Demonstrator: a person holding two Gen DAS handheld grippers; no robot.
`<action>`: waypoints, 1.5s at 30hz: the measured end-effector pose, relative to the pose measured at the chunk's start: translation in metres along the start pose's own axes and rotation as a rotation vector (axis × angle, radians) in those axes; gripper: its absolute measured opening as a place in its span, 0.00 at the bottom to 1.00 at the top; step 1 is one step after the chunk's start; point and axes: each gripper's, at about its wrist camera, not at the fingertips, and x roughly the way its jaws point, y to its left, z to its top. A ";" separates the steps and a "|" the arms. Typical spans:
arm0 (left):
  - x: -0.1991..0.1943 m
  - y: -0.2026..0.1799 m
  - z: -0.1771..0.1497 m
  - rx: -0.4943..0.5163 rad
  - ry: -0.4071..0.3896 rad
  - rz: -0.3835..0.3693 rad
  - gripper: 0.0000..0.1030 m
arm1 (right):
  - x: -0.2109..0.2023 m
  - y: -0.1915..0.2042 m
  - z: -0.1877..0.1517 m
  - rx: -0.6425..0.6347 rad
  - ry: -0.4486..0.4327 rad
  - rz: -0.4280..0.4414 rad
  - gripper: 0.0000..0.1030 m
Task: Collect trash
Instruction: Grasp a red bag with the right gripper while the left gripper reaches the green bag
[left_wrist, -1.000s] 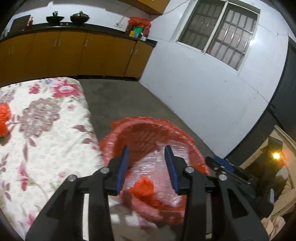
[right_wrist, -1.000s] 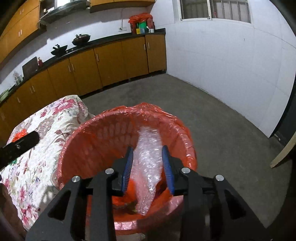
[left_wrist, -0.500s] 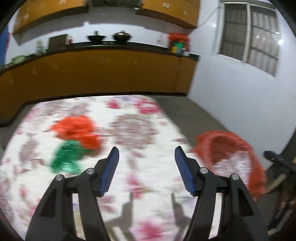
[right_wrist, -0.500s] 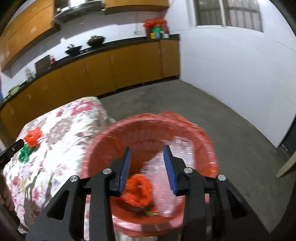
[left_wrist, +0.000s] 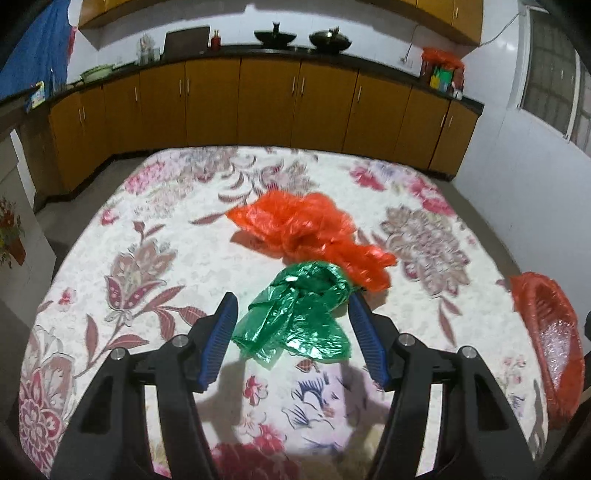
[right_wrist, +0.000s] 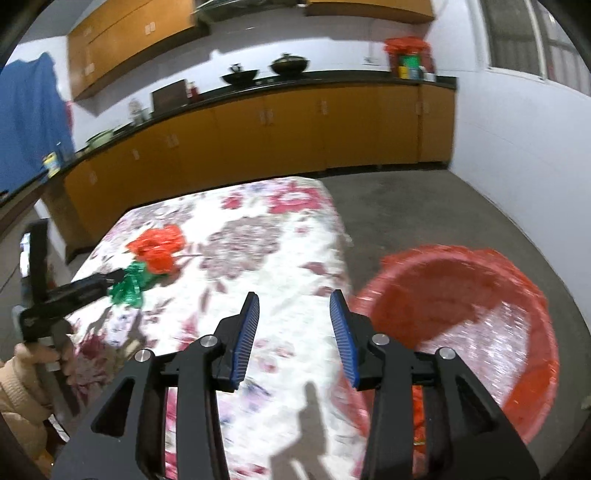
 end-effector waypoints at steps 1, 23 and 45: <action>0.004 0.000 0.000 0.000 0.010 -0.002 0.59 | 0.003 0.007 0.001 -0.012 0.000 0.012 0.40; -0.042 0.065 -0.020 -0.019 -0.059 -0.024 0.03 | 0.079 0.117 0.019 -0.124 0.095 0.189 0.40; -0.047 0.088 -0.016 -0.072 -0.088 -0.002 0.34 | 0.187 0.175 0.021 -0.184 0.264 0.190 0.10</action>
